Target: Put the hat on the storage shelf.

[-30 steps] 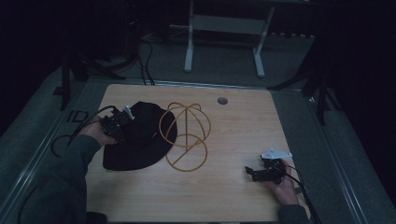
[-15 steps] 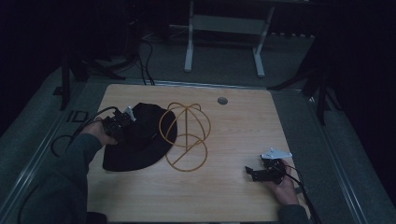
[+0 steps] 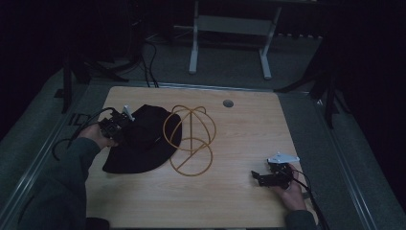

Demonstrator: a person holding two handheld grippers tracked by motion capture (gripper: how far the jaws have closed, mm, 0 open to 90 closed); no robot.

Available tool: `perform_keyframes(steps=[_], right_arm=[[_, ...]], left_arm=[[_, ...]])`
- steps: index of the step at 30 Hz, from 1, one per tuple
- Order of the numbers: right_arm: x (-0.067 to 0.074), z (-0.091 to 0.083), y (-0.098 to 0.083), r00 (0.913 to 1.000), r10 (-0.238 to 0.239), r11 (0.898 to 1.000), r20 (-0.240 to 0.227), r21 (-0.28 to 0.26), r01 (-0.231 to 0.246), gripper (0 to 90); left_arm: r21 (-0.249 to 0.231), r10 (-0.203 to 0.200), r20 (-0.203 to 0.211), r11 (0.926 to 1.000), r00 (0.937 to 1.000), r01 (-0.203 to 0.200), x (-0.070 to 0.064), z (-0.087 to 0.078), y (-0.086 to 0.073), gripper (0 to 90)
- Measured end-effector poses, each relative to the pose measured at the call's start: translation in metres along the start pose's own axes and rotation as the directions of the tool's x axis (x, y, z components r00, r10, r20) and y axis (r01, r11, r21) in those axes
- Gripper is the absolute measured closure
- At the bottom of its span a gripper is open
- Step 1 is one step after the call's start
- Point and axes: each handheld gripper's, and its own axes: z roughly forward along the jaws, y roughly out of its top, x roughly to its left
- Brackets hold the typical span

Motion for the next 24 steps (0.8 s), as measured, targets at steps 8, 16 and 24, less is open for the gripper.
perform_keyframes(steps=[8, 16, 24], right_arm=[[0.000, 0.000, 0.000, 1.0000, 0.000, 1.000, 0.000, 0.000, 0.000, 11.1], [0.000, 0.000, 0.000, 1.0000, 0.000, 1.000, 0.000, 0.000, 0.000, 11.1], [0.000, 0.000, 0.000, 1.0000, 0.000, 1.000, 0.000, 0.000, 0.000, 11.1]], left_arm=[[-0.040, -0.021, 0.002, 0.9990, 0.9998, 0.021, 0.002, -0.012, -0.005, 88.3], [-0.079, -0.035, 0.008, 0.9963, 0.9994, 0.035, 0.006, -0.025, -0.011, 88.3], [-0.135, -0.066, -0.012, 0.9888, 0.9978, 0.064, 0.013, -0.042, -0.021, 88.2]])
